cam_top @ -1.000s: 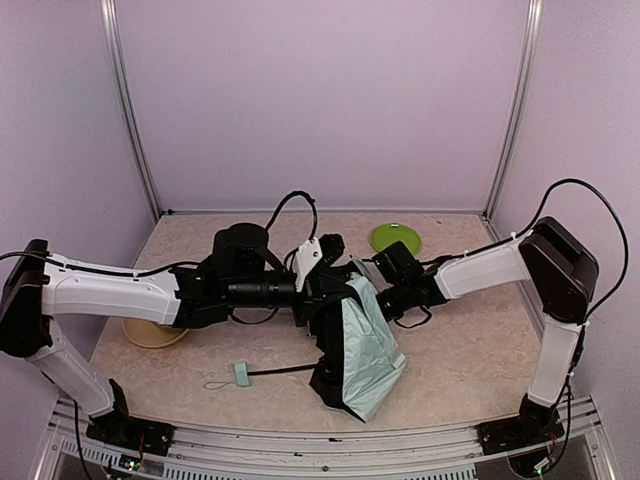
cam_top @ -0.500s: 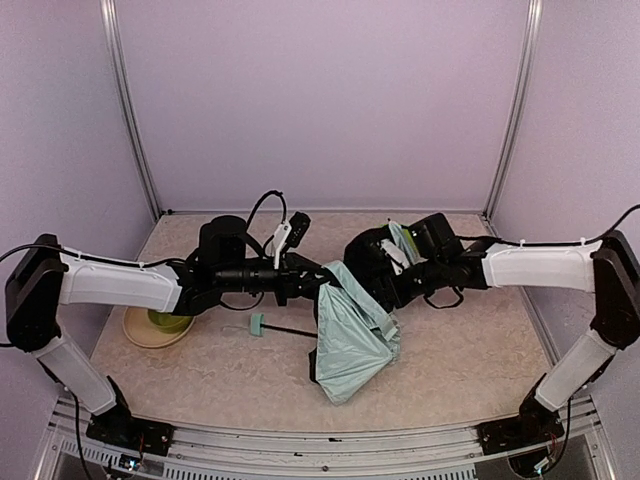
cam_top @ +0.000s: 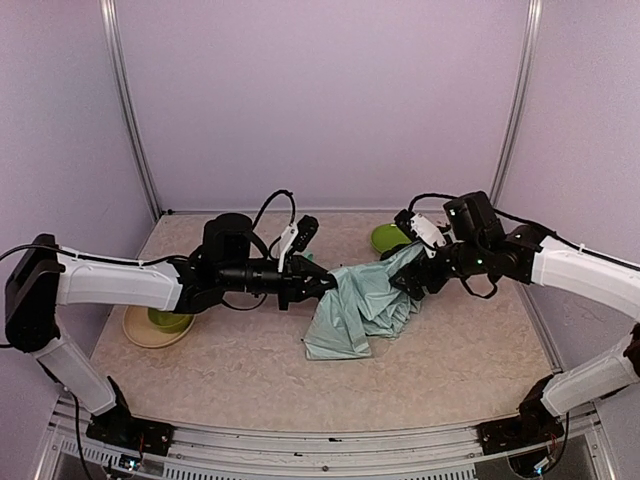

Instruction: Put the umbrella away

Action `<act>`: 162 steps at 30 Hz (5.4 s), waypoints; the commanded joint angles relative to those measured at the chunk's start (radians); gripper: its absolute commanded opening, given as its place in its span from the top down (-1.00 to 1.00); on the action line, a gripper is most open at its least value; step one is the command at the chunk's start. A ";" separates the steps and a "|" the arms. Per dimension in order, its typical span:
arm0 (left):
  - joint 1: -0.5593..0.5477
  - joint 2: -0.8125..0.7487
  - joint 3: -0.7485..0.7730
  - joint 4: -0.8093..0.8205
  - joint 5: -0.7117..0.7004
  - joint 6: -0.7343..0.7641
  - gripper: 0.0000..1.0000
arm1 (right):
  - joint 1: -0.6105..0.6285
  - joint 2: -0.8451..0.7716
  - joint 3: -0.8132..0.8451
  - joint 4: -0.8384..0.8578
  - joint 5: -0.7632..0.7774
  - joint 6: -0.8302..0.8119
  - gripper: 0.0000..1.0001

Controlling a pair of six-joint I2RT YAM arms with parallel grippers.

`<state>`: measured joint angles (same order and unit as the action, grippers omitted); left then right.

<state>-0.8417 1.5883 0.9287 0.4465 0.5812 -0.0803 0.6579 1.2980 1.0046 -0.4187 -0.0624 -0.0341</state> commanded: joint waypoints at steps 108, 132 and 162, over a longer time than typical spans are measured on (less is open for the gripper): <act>-0.033 -0.100 0.193 -0.549 -0.163 0.216 -0.38 | -0.001 0.075 -0.100 0.954 -0.450 0.915 1.00; 0.001 -0.017 0.194 -0.361 0.086 0.078 0.12 | -0.001 0.074 -0.078 0.898 -0.460 0.863 1.00; -0.038 0.014 0.549 -0.406 -0.131 0.167 1.00 | -0.051 0.210 0.032 0.530 -0.432 0.583 0.19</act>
<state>-0.8909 1.5639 1.3571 -0.0017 0.4961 0.0605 0.6640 1.5021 0.9974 0.3183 -0.5625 0.6601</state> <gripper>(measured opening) 0.008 0.277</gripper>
